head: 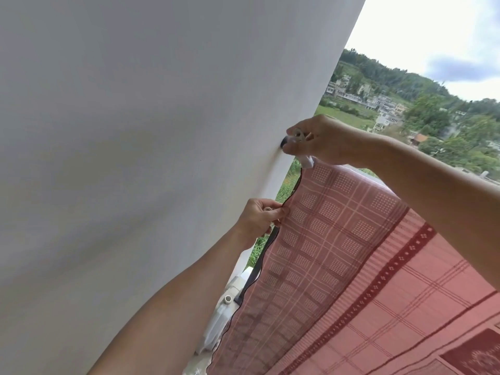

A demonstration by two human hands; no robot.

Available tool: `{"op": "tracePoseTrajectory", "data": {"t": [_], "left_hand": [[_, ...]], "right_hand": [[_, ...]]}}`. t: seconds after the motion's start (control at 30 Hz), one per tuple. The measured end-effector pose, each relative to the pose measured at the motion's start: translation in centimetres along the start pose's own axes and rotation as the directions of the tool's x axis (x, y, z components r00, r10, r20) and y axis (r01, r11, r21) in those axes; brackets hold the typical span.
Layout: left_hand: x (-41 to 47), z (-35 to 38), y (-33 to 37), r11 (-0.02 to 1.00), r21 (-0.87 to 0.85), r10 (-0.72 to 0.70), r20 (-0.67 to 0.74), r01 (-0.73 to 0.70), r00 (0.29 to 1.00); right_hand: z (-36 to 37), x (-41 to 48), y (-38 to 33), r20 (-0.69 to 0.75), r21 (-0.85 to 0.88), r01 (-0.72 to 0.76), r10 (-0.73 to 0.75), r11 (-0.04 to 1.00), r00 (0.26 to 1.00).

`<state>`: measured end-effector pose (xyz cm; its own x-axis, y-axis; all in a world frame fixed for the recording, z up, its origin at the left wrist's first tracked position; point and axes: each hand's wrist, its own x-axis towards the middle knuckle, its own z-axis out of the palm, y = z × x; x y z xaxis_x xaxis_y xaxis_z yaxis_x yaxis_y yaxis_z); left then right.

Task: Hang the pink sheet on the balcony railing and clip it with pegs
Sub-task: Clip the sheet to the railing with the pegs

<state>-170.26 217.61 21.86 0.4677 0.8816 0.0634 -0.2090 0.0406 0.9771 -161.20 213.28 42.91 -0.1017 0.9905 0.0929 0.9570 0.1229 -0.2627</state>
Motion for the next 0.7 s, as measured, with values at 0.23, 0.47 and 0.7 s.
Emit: {"op": "tracePoseTrajectory", "data": {"t": [0.23, 0.47, 0.7], "left_hand": [[-0.4, -0.3, 0.1, 0.999, 0.001, 0.050, -0.047, -0.050, 0.998], [-0.6, -0.6, 0.3, 0.993, -0.024, 0.112, -0.061, -0.114, 0.992], [-0.5, -0.7, 0.6, 0.992, 0.008, 0.127, -0.078, -0.126, 0.989]], "right_hand": [[2.7, 1.3, -0.2, 0.014, -0.044, -0.039, 0.039, 0.998, 0.999], [3.7, 2.1, 0.7, -0.031, -0.220, -0.081, 0.076, 0.972, 0.997], [3.9, 2.1, 1.4, 0.090, -0.258, -0.093, 0.120, 0.962, 0.989]]}}
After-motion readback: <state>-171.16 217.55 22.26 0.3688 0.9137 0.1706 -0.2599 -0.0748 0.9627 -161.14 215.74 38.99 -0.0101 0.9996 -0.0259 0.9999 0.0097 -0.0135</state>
